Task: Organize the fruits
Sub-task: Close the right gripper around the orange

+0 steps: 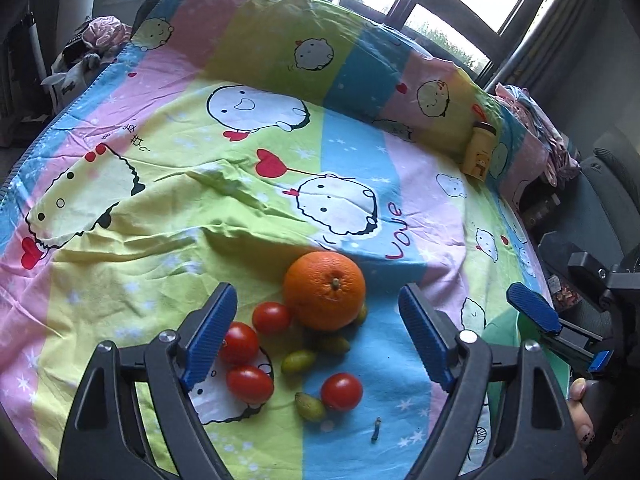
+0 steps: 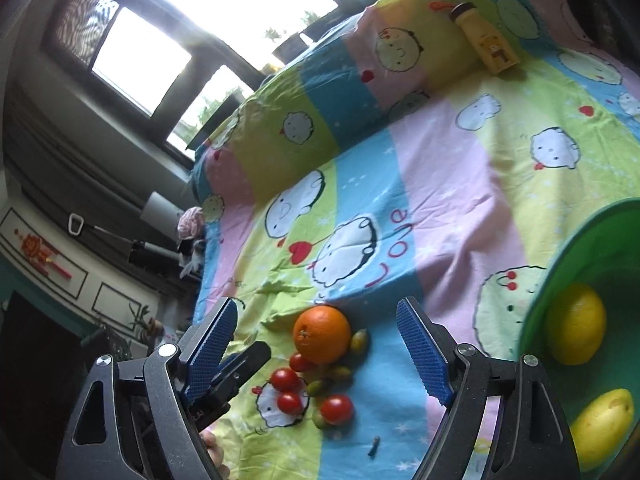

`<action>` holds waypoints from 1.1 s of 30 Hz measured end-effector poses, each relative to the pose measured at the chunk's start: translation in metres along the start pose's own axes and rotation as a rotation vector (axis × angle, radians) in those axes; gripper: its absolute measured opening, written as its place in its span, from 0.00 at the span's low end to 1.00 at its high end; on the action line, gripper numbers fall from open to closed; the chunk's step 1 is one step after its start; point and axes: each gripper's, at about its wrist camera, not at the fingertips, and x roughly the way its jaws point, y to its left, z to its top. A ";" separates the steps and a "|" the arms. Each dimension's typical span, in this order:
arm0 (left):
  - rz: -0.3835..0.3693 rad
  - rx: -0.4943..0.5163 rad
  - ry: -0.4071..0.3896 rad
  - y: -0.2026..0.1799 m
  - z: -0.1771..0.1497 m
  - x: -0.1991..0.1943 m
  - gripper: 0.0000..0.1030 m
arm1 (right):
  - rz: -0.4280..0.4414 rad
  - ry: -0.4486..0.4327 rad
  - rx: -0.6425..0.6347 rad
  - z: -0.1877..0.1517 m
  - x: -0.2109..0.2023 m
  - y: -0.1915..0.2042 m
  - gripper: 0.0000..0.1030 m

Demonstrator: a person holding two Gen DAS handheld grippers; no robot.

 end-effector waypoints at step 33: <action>-0.139 -0.020 0.153 0.012 -0.006 0.057 0.55 | 0.009 0.306 0.021 -0.022 0.131 -0.013 0.60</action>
